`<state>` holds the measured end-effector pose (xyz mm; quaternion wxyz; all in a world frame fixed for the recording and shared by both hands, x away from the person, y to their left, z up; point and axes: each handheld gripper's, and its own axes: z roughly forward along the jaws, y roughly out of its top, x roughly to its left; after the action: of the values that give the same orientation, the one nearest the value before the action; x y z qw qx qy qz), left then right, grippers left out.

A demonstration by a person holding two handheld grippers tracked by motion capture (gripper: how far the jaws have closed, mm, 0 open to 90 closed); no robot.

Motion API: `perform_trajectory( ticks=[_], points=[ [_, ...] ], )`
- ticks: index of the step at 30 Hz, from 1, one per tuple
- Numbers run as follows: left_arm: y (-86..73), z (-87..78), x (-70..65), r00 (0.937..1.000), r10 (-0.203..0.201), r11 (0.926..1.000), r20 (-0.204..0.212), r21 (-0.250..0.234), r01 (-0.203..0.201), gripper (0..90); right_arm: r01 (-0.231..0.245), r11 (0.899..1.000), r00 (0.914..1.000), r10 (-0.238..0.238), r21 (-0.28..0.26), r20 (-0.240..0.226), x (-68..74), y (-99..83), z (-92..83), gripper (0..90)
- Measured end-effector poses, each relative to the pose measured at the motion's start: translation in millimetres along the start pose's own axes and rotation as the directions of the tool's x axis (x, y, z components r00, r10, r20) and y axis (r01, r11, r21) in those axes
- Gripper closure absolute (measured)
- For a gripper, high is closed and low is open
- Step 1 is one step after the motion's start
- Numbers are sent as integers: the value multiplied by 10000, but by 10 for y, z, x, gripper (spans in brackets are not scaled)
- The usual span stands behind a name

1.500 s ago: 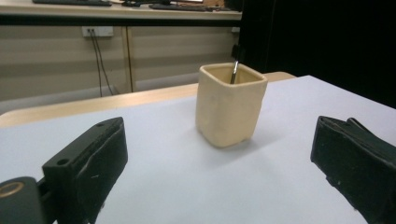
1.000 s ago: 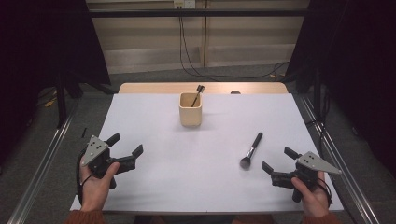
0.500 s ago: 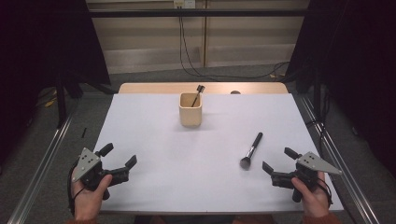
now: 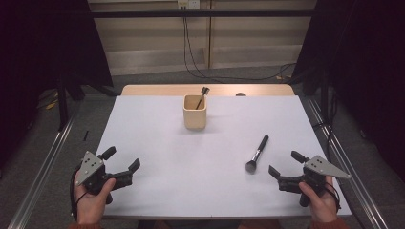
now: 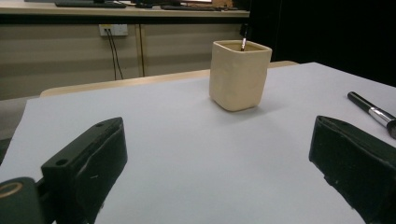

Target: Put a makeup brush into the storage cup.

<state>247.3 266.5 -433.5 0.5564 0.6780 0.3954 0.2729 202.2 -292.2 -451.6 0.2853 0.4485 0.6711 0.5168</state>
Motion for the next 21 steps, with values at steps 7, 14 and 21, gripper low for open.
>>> perform_trajectory(
  ticks=[7,14,21],
  points=[
    [-9,-34,46,9998,-134,9999,-133,-87,133,43,-49,10000,10000,49,-34,-44,-17,25,30,0],
    [6,-50,17,9996,-230,9993,-192,-293,224,48,-18,9996,9999,14,-287,-131,39,74,59,0],
    [9,-32,14,9997,-159,9996,-203,-217,154,48,-14,9983,9999,4,-590,-172,-9,172,93,0]
  ],
)
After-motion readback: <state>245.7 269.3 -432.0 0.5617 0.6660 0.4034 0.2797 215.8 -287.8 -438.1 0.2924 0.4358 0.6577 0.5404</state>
